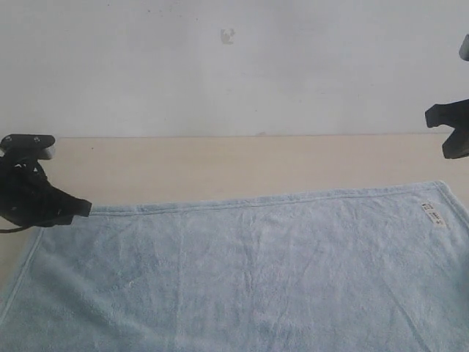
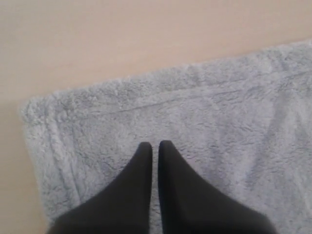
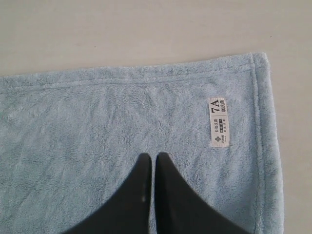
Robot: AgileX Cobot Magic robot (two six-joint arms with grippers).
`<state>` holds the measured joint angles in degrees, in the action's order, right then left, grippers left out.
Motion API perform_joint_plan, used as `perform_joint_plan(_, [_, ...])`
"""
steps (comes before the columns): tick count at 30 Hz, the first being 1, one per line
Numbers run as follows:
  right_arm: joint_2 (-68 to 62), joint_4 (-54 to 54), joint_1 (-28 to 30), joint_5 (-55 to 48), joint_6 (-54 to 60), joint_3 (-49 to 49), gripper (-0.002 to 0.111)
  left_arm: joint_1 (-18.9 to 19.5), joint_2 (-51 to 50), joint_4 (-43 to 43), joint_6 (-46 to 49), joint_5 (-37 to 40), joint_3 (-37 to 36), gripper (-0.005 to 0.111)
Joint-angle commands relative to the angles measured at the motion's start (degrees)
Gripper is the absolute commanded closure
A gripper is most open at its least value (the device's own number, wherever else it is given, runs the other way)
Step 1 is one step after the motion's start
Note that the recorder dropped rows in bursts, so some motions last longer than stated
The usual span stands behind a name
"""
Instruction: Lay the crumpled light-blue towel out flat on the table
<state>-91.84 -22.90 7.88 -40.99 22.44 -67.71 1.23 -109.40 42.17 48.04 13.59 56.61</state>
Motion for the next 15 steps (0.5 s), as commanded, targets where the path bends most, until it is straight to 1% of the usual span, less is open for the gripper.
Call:
perform_joint_plan(1, [0.58,-0.33,0.14,-0.15,0.90,0.24,0.106,1.16,-3.04,-2.30,-0.86,-1.19,0.59,0.103])
perform_joint_plan(4, [0.58,-0.33,0.14,-0.15,1.14,0.24,0.106,1.16,-4.23,-3.04,-0.86,-3.46,0.71,0.103])
perform_joint_plan(8, [0.58,-0.33,0.14,-0.29,1.55,0.24,0.106,1.41,-6.67,-4.33,-0.86,-4.38,2.21,0.103])
perform_joint_plan(12, [0.58,-0.33,0.14,-0.29,1.65,0.24,0.106,3.11,-9.84,-4.45,-1.96,-5.45,5.93,0.103])
perform_joint_plan(15, [0.58,-0.33,0.14,-0.29,1.76,0.24,0.106,5.01,-12.24,-7.02,-1.96,-6.41,10.35,0.103])
